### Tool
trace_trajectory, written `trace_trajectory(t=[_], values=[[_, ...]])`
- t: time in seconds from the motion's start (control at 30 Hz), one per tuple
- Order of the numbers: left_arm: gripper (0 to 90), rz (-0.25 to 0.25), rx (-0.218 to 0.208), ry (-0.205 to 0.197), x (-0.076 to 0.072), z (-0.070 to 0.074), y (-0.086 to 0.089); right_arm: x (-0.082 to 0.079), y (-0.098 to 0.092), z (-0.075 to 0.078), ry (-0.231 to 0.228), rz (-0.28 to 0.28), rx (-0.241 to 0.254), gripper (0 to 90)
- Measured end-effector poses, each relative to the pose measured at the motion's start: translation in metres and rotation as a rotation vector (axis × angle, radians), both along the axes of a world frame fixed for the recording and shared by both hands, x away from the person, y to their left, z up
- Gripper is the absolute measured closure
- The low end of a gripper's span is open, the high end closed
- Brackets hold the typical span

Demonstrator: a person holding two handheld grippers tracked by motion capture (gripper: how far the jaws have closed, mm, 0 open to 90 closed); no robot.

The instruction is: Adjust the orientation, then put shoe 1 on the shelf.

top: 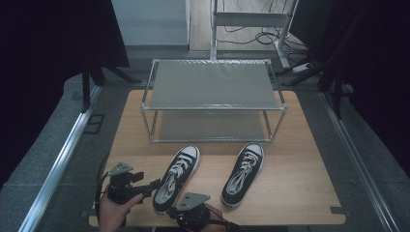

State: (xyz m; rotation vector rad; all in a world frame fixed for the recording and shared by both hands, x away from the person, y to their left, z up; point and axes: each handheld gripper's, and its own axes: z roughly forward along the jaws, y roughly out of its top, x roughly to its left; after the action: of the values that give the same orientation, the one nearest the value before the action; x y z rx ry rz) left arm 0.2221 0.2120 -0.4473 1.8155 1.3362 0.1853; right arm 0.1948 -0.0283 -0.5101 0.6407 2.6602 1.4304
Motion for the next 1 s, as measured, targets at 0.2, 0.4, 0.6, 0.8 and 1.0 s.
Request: trace_trajectory(t=[0.2,0.4,0.6,0.8,1.0], values=[[22.2,-0.017,0.027,0.004,0.001,0.002,-0.008,0.0,-0.04,0.013,-0.011,-0.058,0.035,81.7],[20.1,-0.028,0.047,0.02,0.004,0.005,-0.019,-0.007,-0.084,0.031,-0.059,-0.121,0.085,68.4],[18.1,-0.043,0.048,0.062,0.013,0.005,-0.029,-0.016,-0.127,0.045,-0.118,-0.192,0.105,62.2],[16.9,-0.065,0.069,0.101,0.023,0.001,-0.041,-0.011,-0.156,0.045,-0.115,-0.27,0.115,59.8],[16.3,-0.086,0.101,0.126,0.029,0.001,-0.049,-0.006,-0.168,0.05,-0.121,-0.31,0.141,59.6]])
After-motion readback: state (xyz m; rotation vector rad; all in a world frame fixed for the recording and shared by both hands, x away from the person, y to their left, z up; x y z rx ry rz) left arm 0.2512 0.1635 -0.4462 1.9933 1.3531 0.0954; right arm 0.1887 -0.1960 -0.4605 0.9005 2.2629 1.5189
